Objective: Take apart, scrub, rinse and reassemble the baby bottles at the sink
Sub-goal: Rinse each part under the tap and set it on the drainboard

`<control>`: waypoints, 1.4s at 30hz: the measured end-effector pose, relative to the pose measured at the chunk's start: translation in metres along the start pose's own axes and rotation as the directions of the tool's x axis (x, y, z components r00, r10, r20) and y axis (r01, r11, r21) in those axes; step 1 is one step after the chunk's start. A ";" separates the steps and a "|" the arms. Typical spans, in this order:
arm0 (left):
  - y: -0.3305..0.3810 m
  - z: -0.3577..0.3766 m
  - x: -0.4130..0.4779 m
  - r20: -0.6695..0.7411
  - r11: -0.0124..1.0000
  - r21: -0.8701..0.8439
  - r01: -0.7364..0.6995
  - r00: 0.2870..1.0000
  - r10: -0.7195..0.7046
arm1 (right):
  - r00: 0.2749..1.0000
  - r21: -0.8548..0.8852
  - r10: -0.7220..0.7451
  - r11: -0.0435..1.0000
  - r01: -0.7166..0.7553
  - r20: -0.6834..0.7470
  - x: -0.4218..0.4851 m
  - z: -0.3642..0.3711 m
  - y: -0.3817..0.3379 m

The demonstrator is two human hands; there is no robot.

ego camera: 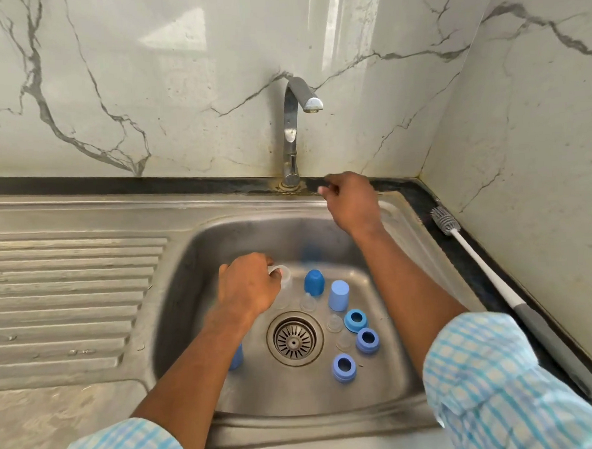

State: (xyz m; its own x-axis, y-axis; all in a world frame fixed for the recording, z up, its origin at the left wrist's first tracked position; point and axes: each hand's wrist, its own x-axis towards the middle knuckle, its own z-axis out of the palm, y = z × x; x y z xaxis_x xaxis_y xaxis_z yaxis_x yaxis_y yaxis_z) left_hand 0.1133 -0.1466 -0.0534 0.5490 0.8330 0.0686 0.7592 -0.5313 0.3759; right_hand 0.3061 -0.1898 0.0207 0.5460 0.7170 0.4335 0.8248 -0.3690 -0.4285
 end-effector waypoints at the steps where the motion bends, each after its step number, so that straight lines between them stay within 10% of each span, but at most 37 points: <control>1: 0.001 0.002 0.000 -0.004 1.000 -0.007 0.001 1.000 -0.001 | 0.999 0.004 -0.026 1.000 0.026 0.047 0.011 0.005 -0.006; 23: 0.001 -0.001 0.006 -0.003 0.998 0.013 0.065 0.998 -0.065 | 0.970 -0.082 -0.149 0.982 0.168 0.193 0.098 0.049 -0.022; 32: -0.001 -0.005 0.006 -0.006 0.993 0.007 0.118 0.993 -0.118 | 0.992 0.262 0.032 0.963 -0.062 0.118 0.071 0.041 0.005; 37: -0.006 -0.005 0.008 -0.025 0.986 -0.010 0.169 0.985 -0.169 | 0.741 0.085 0.168 0.953 -0.291 0.650 -0.009 0.074 0.036; 42: -0.007 -0.003 0.009 -0.052 0.983 -0.009 0.185 0.981 -0.185 | 0.601 0.040 0.212 0.925 -0.378 0.770 -0.052 0.106 0.017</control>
State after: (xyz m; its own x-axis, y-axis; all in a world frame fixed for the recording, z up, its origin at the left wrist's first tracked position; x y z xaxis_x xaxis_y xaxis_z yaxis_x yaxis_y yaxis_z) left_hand 0.1121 -0.1350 -0.0525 0.3799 0.9239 0.0453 0.8445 -0.3664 0.3905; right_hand 0.2762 -0.1710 -0.0934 0.3897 0.8084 -0.4412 0.5510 -0.5885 -0.5917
